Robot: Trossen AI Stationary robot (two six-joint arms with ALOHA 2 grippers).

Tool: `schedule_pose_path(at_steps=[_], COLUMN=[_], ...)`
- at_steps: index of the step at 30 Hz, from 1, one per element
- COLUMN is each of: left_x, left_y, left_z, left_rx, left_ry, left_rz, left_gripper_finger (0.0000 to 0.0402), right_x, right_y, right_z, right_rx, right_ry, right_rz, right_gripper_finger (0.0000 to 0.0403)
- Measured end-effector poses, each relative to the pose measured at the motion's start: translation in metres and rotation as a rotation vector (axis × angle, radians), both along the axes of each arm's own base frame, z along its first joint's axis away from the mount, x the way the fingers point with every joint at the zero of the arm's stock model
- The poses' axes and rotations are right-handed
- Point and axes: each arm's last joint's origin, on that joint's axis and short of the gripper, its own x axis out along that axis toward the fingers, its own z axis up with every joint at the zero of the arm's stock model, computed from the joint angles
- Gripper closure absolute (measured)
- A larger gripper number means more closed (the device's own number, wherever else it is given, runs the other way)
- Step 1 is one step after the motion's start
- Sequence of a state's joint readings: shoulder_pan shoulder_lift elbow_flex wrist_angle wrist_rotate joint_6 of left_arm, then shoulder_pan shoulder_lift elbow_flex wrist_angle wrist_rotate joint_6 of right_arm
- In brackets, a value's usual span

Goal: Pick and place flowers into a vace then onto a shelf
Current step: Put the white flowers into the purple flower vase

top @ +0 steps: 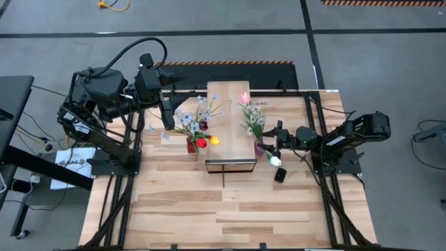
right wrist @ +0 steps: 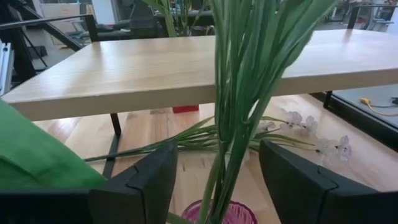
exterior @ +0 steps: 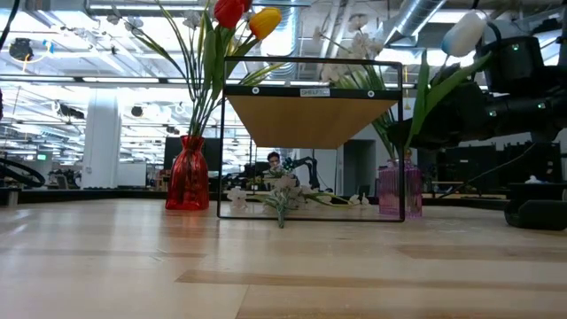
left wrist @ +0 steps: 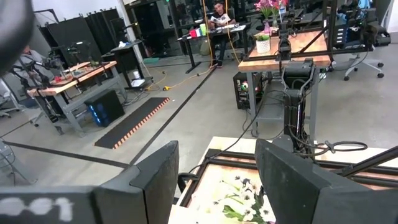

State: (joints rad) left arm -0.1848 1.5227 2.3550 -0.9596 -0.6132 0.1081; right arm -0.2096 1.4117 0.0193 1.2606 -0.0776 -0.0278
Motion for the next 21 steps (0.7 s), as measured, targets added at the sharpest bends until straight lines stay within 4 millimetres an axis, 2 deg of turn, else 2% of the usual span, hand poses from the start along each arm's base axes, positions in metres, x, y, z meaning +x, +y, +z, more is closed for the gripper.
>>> schedule_pose_path(at_steps=[14,21], left_x=[0.0000,0.0000], left_y=[0.0000,0.0000], left_z=[0.0000,0.0000], left_rx=[0.000,-0.011], left_ry=[0.000,-0.005], left_rz=[0.000,0.001], left_gripper_finger=[0.0199,0.0199], right_x=[-0.0008,-0.0053], right_y=[0.0002,0.0009], right_z=[-0.0043,0.0021], right_rx=[-0.015,-0.032], right_ry=[0.050,0.062], right_rz=[0.004,0.001], right_gripper_finger=[0.0192,0.0202])
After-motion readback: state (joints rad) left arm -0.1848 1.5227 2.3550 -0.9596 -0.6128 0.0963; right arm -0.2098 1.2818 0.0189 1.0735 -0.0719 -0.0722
